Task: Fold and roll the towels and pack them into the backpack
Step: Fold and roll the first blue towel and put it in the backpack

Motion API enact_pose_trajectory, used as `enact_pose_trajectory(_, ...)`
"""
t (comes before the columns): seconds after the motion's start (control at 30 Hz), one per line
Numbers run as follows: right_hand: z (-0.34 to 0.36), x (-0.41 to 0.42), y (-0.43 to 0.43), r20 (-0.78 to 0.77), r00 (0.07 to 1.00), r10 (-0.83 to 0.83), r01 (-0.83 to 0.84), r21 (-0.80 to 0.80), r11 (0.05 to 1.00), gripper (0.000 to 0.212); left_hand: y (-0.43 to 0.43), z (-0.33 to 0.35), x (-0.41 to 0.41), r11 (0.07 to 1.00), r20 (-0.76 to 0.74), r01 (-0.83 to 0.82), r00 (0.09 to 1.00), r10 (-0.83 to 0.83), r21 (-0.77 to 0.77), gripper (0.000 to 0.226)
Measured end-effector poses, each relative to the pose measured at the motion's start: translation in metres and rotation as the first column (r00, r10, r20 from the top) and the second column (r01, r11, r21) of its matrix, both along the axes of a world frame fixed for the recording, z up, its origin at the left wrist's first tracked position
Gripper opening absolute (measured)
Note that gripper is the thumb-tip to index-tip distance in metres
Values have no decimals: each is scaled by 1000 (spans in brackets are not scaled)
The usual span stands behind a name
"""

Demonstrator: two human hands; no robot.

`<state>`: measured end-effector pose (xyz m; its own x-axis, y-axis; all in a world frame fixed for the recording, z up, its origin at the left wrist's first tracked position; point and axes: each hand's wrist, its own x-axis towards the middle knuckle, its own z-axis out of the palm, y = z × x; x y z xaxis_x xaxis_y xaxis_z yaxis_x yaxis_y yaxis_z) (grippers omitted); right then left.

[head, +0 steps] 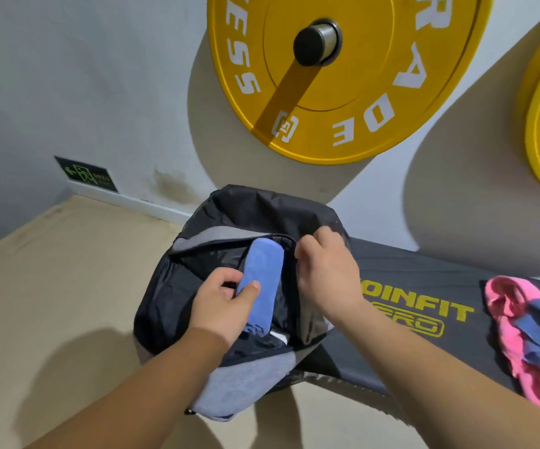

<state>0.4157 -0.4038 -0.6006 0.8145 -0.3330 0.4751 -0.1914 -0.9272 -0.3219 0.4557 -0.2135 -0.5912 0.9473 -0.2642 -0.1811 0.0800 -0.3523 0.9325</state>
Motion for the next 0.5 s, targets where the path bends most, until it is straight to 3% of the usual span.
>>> enact_pose_trajectory(0.1,-8,-7,14,-81,961,264,-265,-4,964,23,-17,-15,13,998,-6,36,999,-36,44,13)
enact_pose_trajectory(0.17,-20,-13,24,-137,930,341,-346,-18,938,22,-23,-24,21,996,-7,48,999,-48,76,12)
enact_pose_trajectory(0.27,-35,-20,19,-353,892,282,-305,-11,952,40,-23,-32,29,993,-31,54,998,-51,109,12)
enact_pose_trajectory(0.4,-50,-29,-7,-601,774,196,-242,6,970,68,2,-43,21,992,-17,20,1000,-18,127,9)
enact_pose_trajectory(0.5,-59,-26,-10,-537,824,180,-239,-43,970,38,20,-43,9,988,1,83,997,-83,133,14)
